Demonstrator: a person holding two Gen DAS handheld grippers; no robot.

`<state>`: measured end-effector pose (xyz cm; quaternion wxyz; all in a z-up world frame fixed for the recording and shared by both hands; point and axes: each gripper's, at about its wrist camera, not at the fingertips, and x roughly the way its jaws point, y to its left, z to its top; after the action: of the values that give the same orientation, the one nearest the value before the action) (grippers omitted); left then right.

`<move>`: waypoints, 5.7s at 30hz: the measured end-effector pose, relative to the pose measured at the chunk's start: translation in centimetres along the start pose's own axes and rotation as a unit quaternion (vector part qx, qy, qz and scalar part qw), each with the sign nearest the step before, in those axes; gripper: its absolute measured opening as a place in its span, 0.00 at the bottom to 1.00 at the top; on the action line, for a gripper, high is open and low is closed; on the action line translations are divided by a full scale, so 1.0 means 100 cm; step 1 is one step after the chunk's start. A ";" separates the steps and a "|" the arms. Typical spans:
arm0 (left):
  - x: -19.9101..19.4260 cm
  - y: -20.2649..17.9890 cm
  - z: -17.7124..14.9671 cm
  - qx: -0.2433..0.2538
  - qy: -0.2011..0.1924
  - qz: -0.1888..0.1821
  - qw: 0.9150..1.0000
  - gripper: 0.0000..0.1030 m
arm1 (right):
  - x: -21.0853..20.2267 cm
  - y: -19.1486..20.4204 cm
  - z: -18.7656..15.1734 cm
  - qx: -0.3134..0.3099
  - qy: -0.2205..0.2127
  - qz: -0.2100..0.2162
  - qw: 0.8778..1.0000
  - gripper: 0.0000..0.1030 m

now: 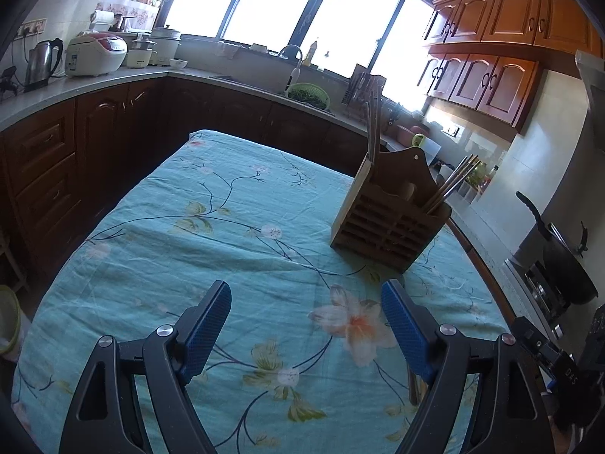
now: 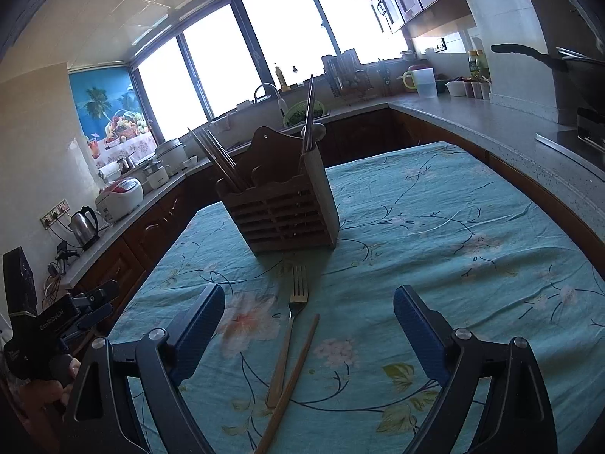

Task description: Organize utensils

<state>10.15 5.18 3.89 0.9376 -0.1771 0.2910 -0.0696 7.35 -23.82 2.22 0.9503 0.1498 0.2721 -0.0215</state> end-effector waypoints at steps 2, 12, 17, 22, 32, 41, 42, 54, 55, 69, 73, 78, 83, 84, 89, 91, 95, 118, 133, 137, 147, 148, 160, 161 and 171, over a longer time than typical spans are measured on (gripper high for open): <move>-0.009 0.002 -0.005 -0.002 -0.001 0.003 1.000 0.79 | -0.008 0.002 -0.003 -0.004 -0.007 -0.004 1.000 0.91; -0.051 -0.006 -0.017 0.030 -0.031 0.006 0.999 0.84 | -0.044 0.019 -0.012 -0.040 -0.048 -0.013 0.998 0.92; -0.085 -0.010 -0.039 0.064 -0.092 0.025 0.993 0.99 | -0.086 0.032 -0.027 -0.101 -0.159 -0.049 0.981 1.00; -0.099 -0.015 -0.071 0.103 -0.118 0.063 0.986 0.99 | -0.102 0.028 -0.056 -0.119 -0.201 -0.070 0.970 1.00; -0.102 -0.024 -0.099 0.132 -0.104 0.082 0.982 0.99 | -0.109 0.016 -0.073 -0.100 -0.176 -0.070 0.977 1.00; -0.100 -0.020 -0.107 0.143 -0.112 0.093 0.979 0.99 | -0.102 0.010 -0.088 -0.103 -0.162 -0.075 0.979 1.00; -0.099 -0.018 -0.107 0.144 -0.109 0.094 0.979 0.99 | -0.101 0.009 -0.088 -0.101 -0.160 -0.077 0.979 1.00; -0.097 -0.015 -0.108 0.148 -0.109 0.096 0.978 0.99 | -0.102 0.001 -0.094 -0.094 -0.164 -0.086 0.978 1.00; -0.097 -0.015 -0.109 0.148 -0.109 0.096 0.978 0.99 | -0.102 0.001 -0.094 -0.094 -0.164 -0.086 0.978 1.00; -0.095 -0.015 -0.115 0.159 -0.116 0.098 0.976 0.99 | -0.103 0.002 -0.093 -0.096 -0.168 -0.085 0.977 1.00; -0.095 -0.016 -0.115 0.162 -0.115 0.098 0.975 0.99 | -0.103 0.003 -0.093 -0.096 -0.168 -0.084 0.978 1.00; -0.095 -0.016 -0.116 0.163 -0.116 0.098 0.975 0.99 | -0.102 0.003 -0.092 -0.098 -0.167 -0.082 0.978 1.00; -0.093 -0.020 -0.117 0.174 -0.114 0.101 0.973 0.99 | -0.102 0.002 -0.092 -0.097 -0.167 -0.082 0.978 1.00; -0.093 -0.021 -0.117 0.176 -0.113 0.100 0.973 0.99 | -0.102 0.003 -0.092 -0.097 -0.167 -0.082 0.978 1.00; -0.094 -0.022 -0.118 0.175 -0.115 0.101 0.973 0.99 | -0.102 0.003 -0.092 -0.098 -0.167 -0.082 0.978 1.00; -0.094 -0.022 -0.118 0.175 -0.114 0.101 0.973 0.99 | -0.102 0.003 -0.092 -0.097 -0.167 -0.082 0.978 1.00; -0.094 -0.023 -0.118 0.175 -0.114 0.102 0.973 0.99 | -0.102 0.003 -0.092 -0.097 -0.167 -0.082 0.978 1.00; -0.094 -0.025 -0.118 0.178 -0.113 0.105 0.972 0.99 | -0.099 0.011 -0.090 -0.098 -0.167 -0.079 0.978 1.00; -0.093 -0.028 -0.120 0.178 -0.109 0.105 0.972 0.99 | -0.097 0.016 -0.090 -0.097 -0.169 -0.076 0.978 1.00; -0.093 -0.030 -0.120 0.179 -0.108 0.105 0.972 0.99 | -0.098 0.018 -0.091 -0.095 -0.170 -0.074 0.978 1.00; -0.093 -0.033 -0.121 0.178 -0.106 0.106 0.973 0.99 | -0.098 0.021 -0.092 -0.092 -0.169 -0.072 0.979 1.00; -0.092 -0.034 -0.121 0.178 -0.106 0.106 0.972 0.99 | -0.098 0.021 -0.092 -0.091 -0.169 -0.071 0.979 1.00; -0.091 -0.037 -0.119 0.177 -0.098 0.105 0.974 0.99 | -0.097 0.020 -0.093 -0.090 -0.168 -0.070 0.979 1.00; -0.091 -0.038 -0.119 0.176 -0.098 0.105 0.974 0.99 | -0.097 0.020 -0.093 -0.090 -0.167 -0.070 0.979 1.00; -0.089 -0.043 -0.114 0.173 -0.091 0.097 0.976 0.99 | -0.091 0.023 -0.093 -0.090 -0.160 -0.068 0.981 1.00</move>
<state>-3.77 0.00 1.37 0.9790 0.0110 0.2035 -0.0108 -4.87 -19.28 0.14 0.9874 0.0396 0.1273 -0.0855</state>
